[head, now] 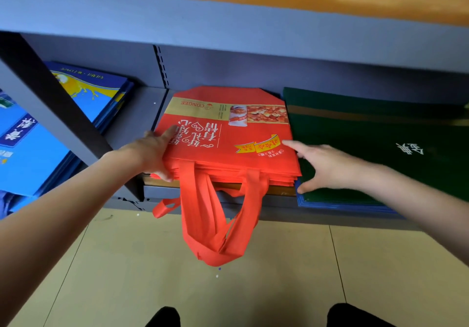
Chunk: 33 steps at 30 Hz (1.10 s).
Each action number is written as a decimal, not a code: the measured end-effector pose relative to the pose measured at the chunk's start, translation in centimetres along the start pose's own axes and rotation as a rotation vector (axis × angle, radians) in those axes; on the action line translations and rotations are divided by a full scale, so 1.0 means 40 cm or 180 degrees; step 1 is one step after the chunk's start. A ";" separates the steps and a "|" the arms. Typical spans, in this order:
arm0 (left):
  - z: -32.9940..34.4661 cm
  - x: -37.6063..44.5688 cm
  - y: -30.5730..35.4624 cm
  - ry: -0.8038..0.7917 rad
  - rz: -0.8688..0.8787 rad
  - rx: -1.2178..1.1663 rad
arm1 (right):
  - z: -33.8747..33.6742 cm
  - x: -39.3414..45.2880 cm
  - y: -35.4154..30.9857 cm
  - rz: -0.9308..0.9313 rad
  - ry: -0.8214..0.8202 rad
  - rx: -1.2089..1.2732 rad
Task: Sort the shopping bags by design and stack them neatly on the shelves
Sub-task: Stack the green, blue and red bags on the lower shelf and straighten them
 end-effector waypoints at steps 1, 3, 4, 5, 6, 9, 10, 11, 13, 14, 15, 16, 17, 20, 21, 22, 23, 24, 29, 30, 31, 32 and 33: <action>0.001 -0.001 -0.002 0.0017 -0.0015 -0.0009 | 0.015 -0.002 -0.011 0.0007 0.0073 -0.0014; 0.007 -0.007 -0.008 0.0032 -0.0066 -0.0040 | 0.041 -0.004 -0.029 0.0006 0.0182 -0.0065; 0.009 -0.009 -0.013 0.0052 -0.0091 -0.0063 | 0.045 -0.003 -0.035 -0.0006 0.0219 -0.0144; 0.010 -0.010 -0.017 0.0067 -0.0113 -0.0081 | 0.042 0.002 -0.034 0.0012 0.0240 -0.0256; 0.008 -0.009 -0.022 0.0067 -0.0127 -0.0080 | 0.033 0.009 -0.026 0.0066 0.0246 -0.0362; -0.006 0.000 -0.030 -0.0041 -0.0142 0.0006 | -0.013 0.036 -0.006 0.0236 0.0226 -0.0705; -0.011 0.003 -0.027 -0.0107 -0.0131 0.0095 | -0.025 0.043 -0.011 0.0233 0.0208 -0.0939; -0.016 0.006 -0.024 -0.0170 -0.0137 0.0244 | -0.032 0.050 -0.021 0.0189 0.0193 -0.1225; -0.024 0.012 -0.015 -0.0244 -0.0178 0.0591 | -0.035 0.058 -0.047 0.0037 0.0212 -0.1698; -0.027 0.015 -0.013 -0.0273 -0.0225 0.0719 | -0.034 0.062 -0.056 -0.0037 0.0227 -0.1824; -0.029 0.019 -0.013 -0.0304 -0.0275 0.0794 | -0.031 0.066 -0.061 -0.0080 0.0230 -0.1883; -0.030 0.023 -0.016 -0.0324 -0.0295 0.0831 | -0.029 0.069 -0.062 -0.0090 0.0220 -0.1888; -0.030 0.026 -0.020 -0.0338 -0.0309 0.0842 | -0.025 0.070 -0.064 -0.0087 0.0208 -0.1860; -0.030 0.027 -0.033 -0.0308 -0.0300 0.0703 | -0.010 0.068 -0.062 -0.0108 0.0239 -0.1774; -0.029 0.026 -0.036 -0.0303 -0.0293 0.0665 | -0.004 0.064 -0.059 -0.0129 0.0283 -0.1692; -0.028 0.026 -0.039 -0.0297 -0.0281 0.0651 | 0.004 0.058 -0.054 -0.0147 0.0317 -0.1531; -0.029 0.026 -0.041 -0.0273 -0.0280 0.0670 | 0.013 0.053 -0.046 -0.0153 0.0324 -0.1278; -0.031 0.026 -0.041 -0.0240 -0.0281 0.0717 | 0.021 0.046 -0.038 -0.0140 0.0301 -0.0950; -0.026 0.019 -0.035 -0.0201 -0.0415 0.0856 | 0.046 0.032 -0.033 -0.0137 0.0411 -0.0734; -0.023 0.016 -0.034 -0.0231 -0.0427 0.0778 | 0.047 0.035 -0.041 -0.0150 0.0396 -0.0865; -0.019 0.012 -0.032 -0.0251 -0.0434 0.0674 | 0.050 0.039 -0.046 -0.0143 0.0340 -0.0913; -0.015 0.010 -0.030 -0.0260 -0.0428 0.0577 | 0.050 0.043 -0.050 -0.0114 0.0258 -0.0894; -0.009 0.007 -0.028 -0.0279 -0.0420 0.0501 | 0.050 0.049 -0.054 -0.0075 0.0176 -0.0852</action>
Point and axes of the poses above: each hand's wrist, its own x-axis towards the middle knuckle, its own z-axis out of the palm, y = z × x, the point moved 5 cm from there along x, towards the middle knuckle, and after that the axes turned 12 degrees about -x, right-handed, at the moved point
